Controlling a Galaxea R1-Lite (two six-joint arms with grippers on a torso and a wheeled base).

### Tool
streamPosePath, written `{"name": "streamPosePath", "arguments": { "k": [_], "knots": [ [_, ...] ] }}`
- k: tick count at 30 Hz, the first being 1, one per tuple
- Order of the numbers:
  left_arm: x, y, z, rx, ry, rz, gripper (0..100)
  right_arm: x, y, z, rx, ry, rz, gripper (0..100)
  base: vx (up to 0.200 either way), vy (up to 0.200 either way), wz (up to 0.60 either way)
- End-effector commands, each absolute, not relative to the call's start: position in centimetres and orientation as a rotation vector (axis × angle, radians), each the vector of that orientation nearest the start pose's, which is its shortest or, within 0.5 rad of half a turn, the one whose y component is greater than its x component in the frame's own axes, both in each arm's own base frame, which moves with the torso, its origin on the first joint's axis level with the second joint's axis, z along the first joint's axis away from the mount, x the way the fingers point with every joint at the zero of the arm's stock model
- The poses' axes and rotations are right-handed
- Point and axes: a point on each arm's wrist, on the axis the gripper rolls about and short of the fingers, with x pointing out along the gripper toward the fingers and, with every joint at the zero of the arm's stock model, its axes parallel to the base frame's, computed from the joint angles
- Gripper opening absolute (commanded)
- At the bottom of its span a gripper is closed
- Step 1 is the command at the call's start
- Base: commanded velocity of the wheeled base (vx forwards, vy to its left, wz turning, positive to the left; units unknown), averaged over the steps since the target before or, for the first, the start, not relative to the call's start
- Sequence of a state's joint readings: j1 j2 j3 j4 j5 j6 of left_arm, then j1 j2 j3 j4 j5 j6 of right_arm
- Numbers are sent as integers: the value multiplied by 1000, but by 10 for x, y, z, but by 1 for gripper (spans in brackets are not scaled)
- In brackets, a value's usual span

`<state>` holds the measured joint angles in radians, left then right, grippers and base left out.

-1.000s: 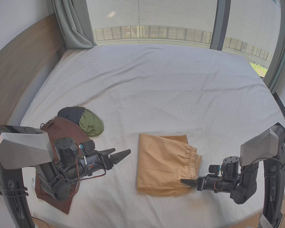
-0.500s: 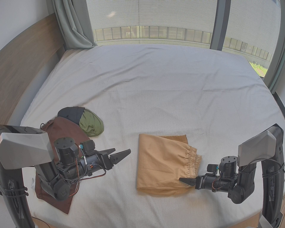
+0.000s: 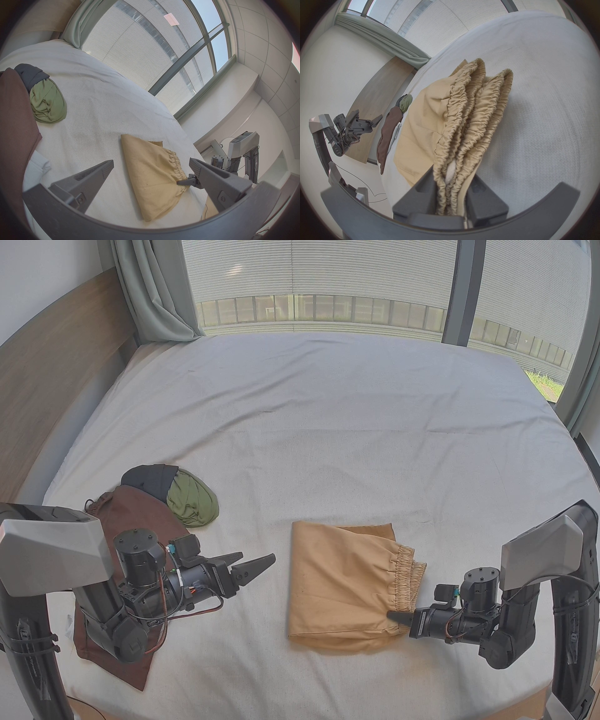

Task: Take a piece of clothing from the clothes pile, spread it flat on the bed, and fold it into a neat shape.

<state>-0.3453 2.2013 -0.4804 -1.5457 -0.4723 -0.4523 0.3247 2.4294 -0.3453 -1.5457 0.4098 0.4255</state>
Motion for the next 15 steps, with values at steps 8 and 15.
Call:
{"name": "streamPosePath", "arguments": {
  "k": [8, 15],
  "knots": [
    [302, -116, 42, -362, 324, -766, 100, 268, 116, 2, 431, 573, 675, 0, 0, 0, 0],
    [302, -116, 44, -360, 319, -766, 100, 262, 126, 26, 473, 522, 723, 0, 0, 0, 0]
  ]
}}
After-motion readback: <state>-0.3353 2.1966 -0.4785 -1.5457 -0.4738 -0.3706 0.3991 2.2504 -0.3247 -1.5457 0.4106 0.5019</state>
